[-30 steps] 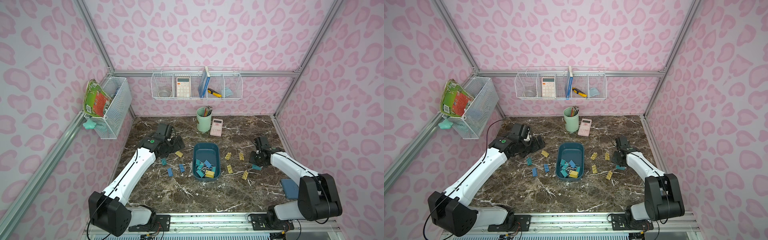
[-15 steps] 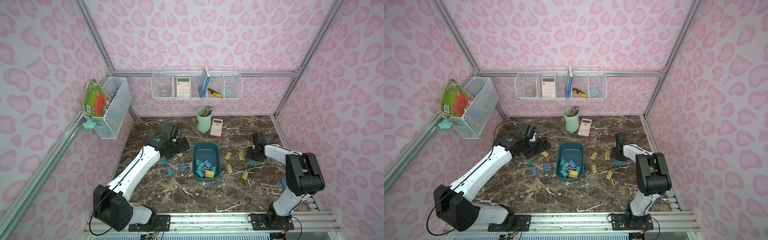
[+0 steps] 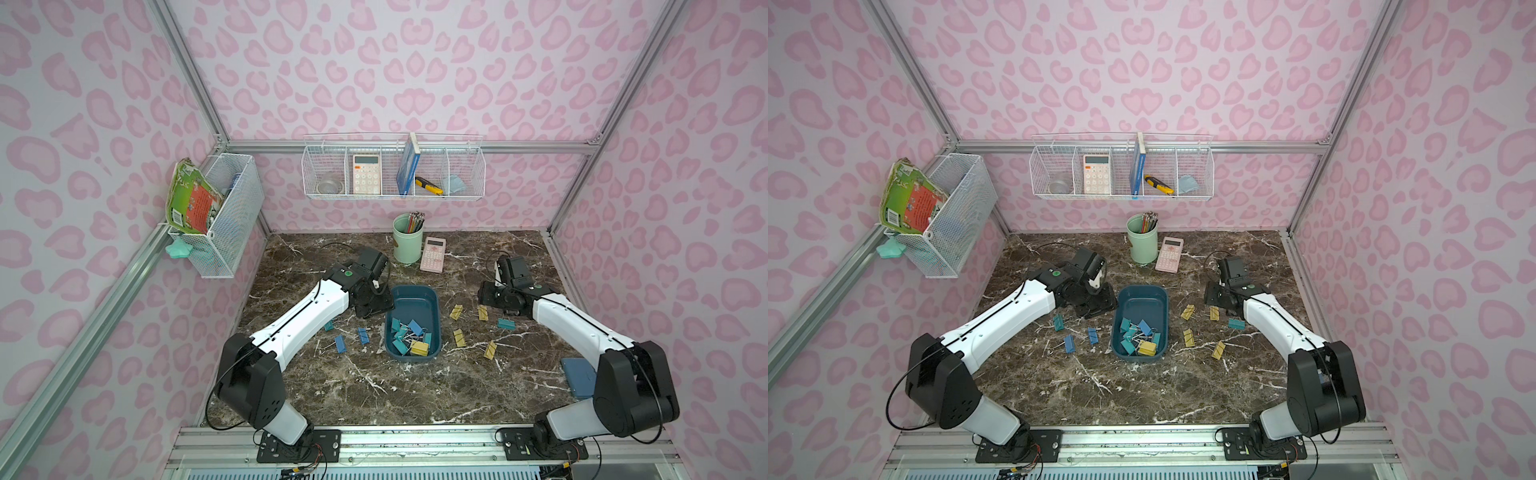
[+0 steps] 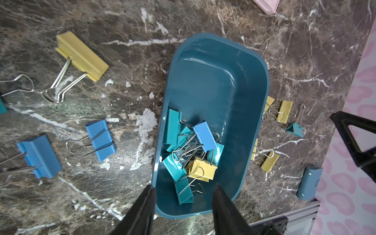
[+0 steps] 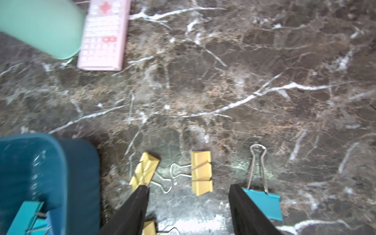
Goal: Take out the binder clips from the storage box
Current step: Pick up the binder clip from the storage box.
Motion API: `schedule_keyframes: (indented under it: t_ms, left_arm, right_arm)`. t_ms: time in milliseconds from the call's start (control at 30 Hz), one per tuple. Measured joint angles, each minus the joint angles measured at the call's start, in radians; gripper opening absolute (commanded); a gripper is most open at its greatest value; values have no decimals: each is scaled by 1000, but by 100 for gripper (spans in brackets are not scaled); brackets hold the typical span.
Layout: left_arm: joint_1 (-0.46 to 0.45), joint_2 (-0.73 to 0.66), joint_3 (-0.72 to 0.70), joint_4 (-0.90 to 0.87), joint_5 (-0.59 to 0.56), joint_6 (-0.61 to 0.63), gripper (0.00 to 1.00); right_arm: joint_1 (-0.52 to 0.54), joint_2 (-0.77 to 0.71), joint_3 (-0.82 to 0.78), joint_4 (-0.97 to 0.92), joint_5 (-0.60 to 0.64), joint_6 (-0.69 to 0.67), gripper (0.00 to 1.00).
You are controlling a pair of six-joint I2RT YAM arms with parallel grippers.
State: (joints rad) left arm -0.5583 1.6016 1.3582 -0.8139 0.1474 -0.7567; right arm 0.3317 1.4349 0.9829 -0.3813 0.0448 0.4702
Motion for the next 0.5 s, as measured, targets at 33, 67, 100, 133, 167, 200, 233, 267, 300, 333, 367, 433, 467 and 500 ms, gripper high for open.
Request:
schedule_keyframes:
  t_ms: [33,67,100,133,167,200,233,267,300,333,367,433,467,500]
  left_arm:
    - [-17,17,6,-5,6,0,35]
    - [-31,31,10,-7,13,0,34]
    - [-48,50,14,-8,20,1,32]
    - [-63,68,18,-8,29,2,31]
    - [-78,89,21,-8,37,7,30]
    - [-90,106,24,-8,46,12,29]
    - [-104,128,29,-10,55,25,29]
    - [-116,147,35,-11,64,29,29]
    - [-127,166,41,-12,71,35,28]
    - [-139,183,48,-14,75,44,28]
    - [-151,200,57,-14,79,55,28]
    - [-169,228,66,-16,81,72,28]
    - [-177,241,71,-18,82,80,28]
    - [-185,253,74,-19,84,85,27]
  right_arm:
    - [16,-17,-1,-3,-3,0,86]
    - [24,-31,-3,-3,-3,-3,89]
    - [31,-47,-6,-3,-3,-3,93]
    - [35,-62,-11,-3,-4,-2,99]
    - [38,-78,-16,-3,-8,0,99]
    - [38,-90,-22,-3,-14,-1,99]
    - [41,-103,-28,-2,-22,-2,99]
    - [41,-114,-35,-1,-29,0,99]
    - [41,-124,-40,-1,-30,0,99]
    - [41,-134,-46,0,-31,0,99]
    - [42,-144,-51,0,-36,0,99]
    - [42,-155,-58,0,-41,0,99]
    - [42,-159,-62,0,-41,-1,99]
    - [42,-161,-66,0,-41,-1,99]
